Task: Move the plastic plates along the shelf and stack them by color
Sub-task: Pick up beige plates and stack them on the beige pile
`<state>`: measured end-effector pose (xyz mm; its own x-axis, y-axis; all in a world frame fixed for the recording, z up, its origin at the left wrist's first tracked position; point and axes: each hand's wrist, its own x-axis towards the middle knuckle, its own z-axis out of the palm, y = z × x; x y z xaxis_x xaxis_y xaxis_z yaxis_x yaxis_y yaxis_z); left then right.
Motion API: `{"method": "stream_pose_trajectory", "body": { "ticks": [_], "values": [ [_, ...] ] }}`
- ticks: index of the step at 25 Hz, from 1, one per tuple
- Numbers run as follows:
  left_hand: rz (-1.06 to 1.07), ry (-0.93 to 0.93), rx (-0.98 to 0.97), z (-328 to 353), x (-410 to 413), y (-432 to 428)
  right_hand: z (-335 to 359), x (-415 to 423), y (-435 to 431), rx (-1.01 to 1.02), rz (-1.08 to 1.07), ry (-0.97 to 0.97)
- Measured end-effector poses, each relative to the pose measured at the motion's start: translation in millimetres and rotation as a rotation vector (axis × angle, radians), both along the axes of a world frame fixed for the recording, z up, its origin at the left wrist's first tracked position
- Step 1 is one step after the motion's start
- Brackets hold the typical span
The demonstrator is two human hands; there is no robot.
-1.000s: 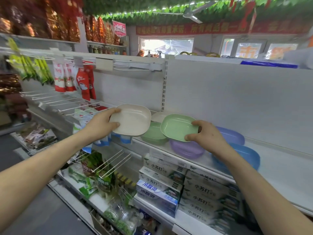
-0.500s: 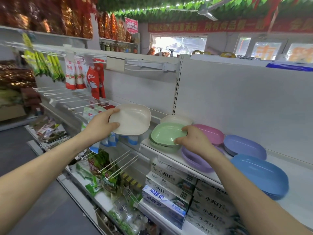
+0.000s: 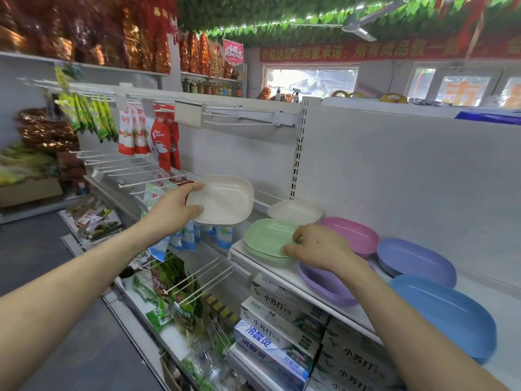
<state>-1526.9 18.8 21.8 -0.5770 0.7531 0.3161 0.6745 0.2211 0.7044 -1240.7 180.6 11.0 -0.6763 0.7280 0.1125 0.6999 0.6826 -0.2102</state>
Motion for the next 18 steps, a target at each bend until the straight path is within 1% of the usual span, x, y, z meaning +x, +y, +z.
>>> {"method": "stream_pose_trajectory", "body": {
  "ticks": [5, 8, 11, 14, 18],
  "values": [
    [-0.073, -0.005, -0.015, 4.5, 16.4, 35.2, 4.8, 16.4, 12.8, 0.033, -0.063, 0.177],
    [-0.177, -0.010, -0.081, 5.6, 19.5, 75.5, 16.0, 33.1, 21.0, 0.046, -0.141, 0.239],
    [-0.308, -0.028, -0.130, 6.8, 19.1, 127.4, 25.6, 50.9, 30.9, 0.114, -0.258, 0.345],
    [-0.445, 0.012, -0.159, 2.3, 21.8, 174.4, 33.4, 63.2, 34.2, 0.147, -0.425, 0.381],
    [-0.559, 0.035, -0.186, -5.4, 19.1, 217.2, 32.3, 64.5, 26.8, 0.189, -0.548, 0.400]
  ]
}}
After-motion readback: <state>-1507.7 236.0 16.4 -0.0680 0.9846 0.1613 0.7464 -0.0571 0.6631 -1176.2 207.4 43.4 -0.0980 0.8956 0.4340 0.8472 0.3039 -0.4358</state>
